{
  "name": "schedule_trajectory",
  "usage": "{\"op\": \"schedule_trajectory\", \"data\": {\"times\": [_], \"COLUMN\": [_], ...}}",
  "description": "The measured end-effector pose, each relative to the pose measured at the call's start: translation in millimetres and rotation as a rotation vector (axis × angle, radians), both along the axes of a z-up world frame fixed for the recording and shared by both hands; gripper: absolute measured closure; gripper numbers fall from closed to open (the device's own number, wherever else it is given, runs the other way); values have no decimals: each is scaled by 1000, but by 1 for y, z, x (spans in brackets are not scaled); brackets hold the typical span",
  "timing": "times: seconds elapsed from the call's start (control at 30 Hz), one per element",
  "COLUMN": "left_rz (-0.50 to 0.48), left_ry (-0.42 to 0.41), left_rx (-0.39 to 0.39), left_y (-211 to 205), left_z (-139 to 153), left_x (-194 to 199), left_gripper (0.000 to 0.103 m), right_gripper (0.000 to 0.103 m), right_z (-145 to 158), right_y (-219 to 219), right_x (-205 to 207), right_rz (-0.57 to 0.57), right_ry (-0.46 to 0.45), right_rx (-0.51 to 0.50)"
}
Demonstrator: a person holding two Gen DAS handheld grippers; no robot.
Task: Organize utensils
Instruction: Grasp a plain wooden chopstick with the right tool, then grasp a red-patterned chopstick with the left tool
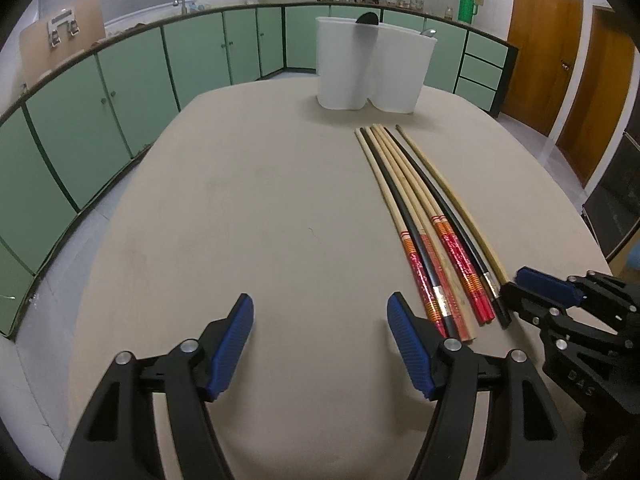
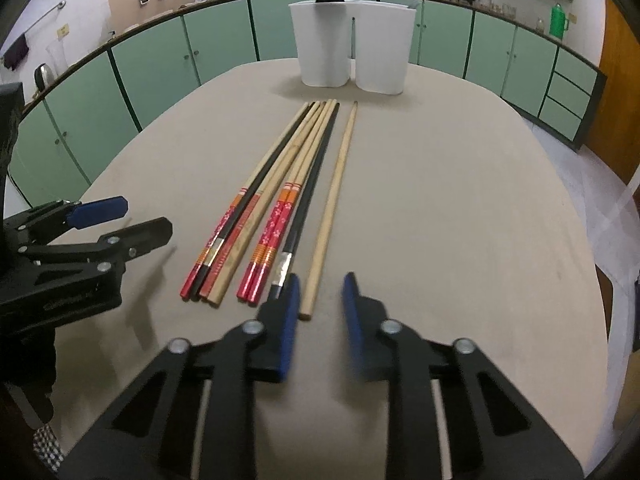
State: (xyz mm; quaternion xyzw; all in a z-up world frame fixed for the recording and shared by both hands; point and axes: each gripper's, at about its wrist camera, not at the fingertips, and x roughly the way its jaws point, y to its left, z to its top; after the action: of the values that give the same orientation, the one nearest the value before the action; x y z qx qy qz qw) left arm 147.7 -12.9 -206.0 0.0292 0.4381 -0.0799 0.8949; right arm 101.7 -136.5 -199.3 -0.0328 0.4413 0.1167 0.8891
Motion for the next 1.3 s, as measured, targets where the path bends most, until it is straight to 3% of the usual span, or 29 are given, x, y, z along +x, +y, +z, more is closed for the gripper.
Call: {"op": "schedule_trajectory", "data": {"times": [0.03,0.37,0.6,0.7,0.93,1.07,1.3], "left_rz": [-2,-57,-52,-28,-53,-93,-19], "left_ry": [0,11,18,23,9,17,25], "left_rx": [-3,-34,-13,41,-51,-12,18], "left_y": [-1,-24,-26,-22,-17,-32,-15], "left_z": [0,0,-9,-12,-1,-5,-8], "left_x": [0,-7,-6,-4,-15,-20,-18], "left_gripper": [34,33,32,33,34,33,32], "right_gripper": [96,97,97,97,96,96,96], "right_z": [0,0,-2,-2,-1,-2,-2], "right_y": [0,-22,-24,-25,-25,-26,-26], "right_x": [0,2,1,0,-1,-1,-2], "right_rz": [1,-49,-49,-48,-44,-44,-44], "right_ry": [-2,0,-2,-2,-3,-1,-2], "right_rx": [1,22,24,25,32,36,40]}}
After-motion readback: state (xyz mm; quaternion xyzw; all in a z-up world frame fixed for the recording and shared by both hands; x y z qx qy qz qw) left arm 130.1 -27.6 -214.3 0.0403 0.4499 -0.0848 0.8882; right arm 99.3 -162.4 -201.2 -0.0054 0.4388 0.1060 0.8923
